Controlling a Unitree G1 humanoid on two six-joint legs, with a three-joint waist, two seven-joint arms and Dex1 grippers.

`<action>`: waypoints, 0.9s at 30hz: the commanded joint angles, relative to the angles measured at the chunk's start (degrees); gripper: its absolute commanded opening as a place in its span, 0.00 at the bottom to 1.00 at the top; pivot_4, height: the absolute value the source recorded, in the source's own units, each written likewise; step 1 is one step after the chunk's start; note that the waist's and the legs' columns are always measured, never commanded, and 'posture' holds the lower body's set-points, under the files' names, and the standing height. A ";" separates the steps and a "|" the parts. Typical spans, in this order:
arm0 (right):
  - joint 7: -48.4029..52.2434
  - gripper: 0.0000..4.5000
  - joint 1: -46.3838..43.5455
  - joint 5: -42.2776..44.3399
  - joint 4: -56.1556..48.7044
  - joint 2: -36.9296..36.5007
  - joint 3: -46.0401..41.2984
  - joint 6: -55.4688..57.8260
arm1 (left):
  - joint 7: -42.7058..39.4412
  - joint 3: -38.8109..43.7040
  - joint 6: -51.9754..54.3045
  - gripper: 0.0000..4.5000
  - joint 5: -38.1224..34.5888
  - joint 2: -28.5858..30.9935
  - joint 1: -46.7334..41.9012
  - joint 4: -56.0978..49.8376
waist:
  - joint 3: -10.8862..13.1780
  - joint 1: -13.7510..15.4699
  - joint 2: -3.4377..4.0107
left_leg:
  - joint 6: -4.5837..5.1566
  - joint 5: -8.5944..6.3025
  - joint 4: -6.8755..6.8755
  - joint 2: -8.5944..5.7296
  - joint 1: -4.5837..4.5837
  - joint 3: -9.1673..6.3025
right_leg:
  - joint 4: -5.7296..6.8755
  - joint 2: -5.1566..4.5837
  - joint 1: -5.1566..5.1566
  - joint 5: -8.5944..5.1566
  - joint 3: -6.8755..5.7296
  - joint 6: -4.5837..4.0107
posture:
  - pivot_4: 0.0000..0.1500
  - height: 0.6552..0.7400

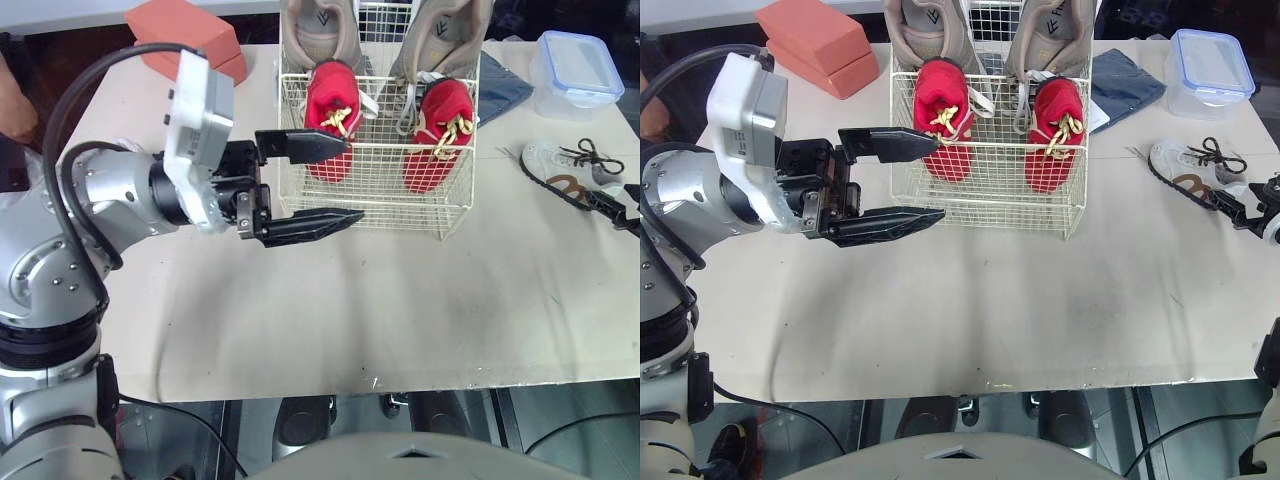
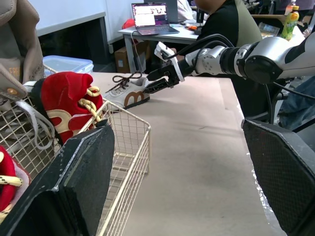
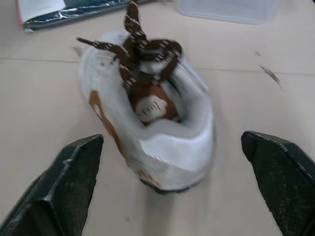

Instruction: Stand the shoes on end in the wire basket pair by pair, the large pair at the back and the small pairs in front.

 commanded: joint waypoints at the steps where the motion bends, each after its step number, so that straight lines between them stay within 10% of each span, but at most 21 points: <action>1: 1.77 0.58 -1.06 -0.83 -0.49 -0.62 0.54 -1.30 | -0.53 0.64 -0.75 1.00 0.50 -0.27 -0.85 -0.51 | 0.00 0.00 0.00 | 0.00 0.00 0.00 0.00 0.00 0.00 | 0.00 0.00 0.00 0.00 0.00 0.00 | 1.00 0.36; 7: 3.58 0.02 0.10 -1.07 -1.14 -1.36 0.25 -2.10 | -1.12 0.25 -0.82 1.00 1.43 -0.65 -0.28 -0.76 | 0.00 -0.13 0.00 | -0.01 0.00 0.01 0.00 0.02 0.00 | 0.02 0.00 0.00 0.00 0.01 -0.01 | 1.00 0.36; 16: 4.50 0.02 7.33 1.60 -11.24 -3.92 -3.76 -13.61 | -2.67 -0.20 -1.08 1.00 3.25 -1.55 -0.60 0.25 | 0.01 0.22 0.02 | -0.02 0.01 0.02 0.02 -0.03 0.04 | 0.02 -0.03 0.00 0.00 -0.07 0.00 | 1.00 0.36; 27: 2.56 0.02 26.62 10.00 -52.64 2.07 -14.33 -36.03 | -9.93 -1.79 -2.90 1.00 8.49 -0.56 -3.16 6.56 | 0.06 0.10 0.11 | -0.09 0.05 0.03 0.04 0.08 -0.04 | 0.12 0.04 0.00 -0.01 0.03 0.02 | 1.00 0.36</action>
